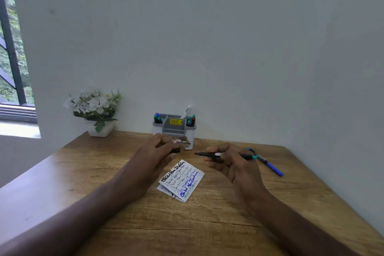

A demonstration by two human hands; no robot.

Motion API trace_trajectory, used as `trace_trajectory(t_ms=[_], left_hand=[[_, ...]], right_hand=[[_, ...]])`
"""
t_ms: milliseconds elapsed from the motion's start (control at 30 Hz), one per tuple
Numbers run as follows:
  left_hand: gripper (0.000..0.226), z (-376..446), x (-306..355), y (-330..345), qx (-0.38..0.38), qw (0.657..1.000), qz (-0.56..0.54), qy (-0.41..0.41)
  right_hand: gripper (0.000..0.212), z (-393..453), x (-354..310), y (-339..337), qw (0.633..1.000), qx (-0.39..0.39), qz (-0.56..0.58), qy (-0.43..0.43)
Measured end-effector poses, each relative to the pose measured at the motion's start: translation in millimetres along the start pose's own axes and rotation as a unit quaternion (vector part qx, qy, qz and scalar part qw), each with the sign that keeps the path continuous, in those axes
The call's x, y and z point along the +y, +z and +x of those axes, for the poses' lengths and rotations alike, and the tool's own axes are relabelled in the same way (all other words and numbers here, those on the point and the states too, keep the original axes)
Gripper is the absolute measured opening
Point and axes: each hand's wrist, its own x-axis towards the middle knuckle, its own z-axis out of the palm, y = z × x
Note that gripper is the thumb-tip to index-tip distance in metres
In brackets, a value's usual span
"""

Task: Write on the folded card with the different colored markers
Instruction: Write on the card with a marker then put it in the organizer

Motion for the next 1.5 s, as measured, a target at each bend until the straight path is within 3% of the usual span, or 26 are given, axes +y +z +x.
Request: trace_trajectory(t_ms=[233, 767, 1033, 1367, 1500], left_hand=[[0.039, 0.5, 4.9, -6.7, 0.07, 0.997, -0.007, 0.041], [0.031, -1.5, 9.8, -6.4, 0.062, 0.996, -0.016, 0.064], [0.032, 0.3, 8.4, -0.5, 0.037, 0.995, -0.011, 0.091], [0.028, -0.3, 26.1, 7.1, 0.08, 0.991, 0.03, 0.101], [0.038, 1.9, 33.4, 13.2, 0.05, 0.989, 0.04, 0.135]], right_hand=[[0.012, -2.4, 0.7, -5.7, 0.992, 0.007, -0.082, -0.095], [0.009, -5.1, 0.7, -5.4, 0.988, -0.017, -0.122, -0.098], [0.012, -15.1, 1.2, 1.8, 0.956, -0.076, -0.255, -0.127], [0.008, -17.2, 0.0, 9.4, 0.954, -0.055, -0.236, -0.174], [0.018, -17.5, 3.0, 9.8, 0.925, -0.037, -0.322, -0.198]])
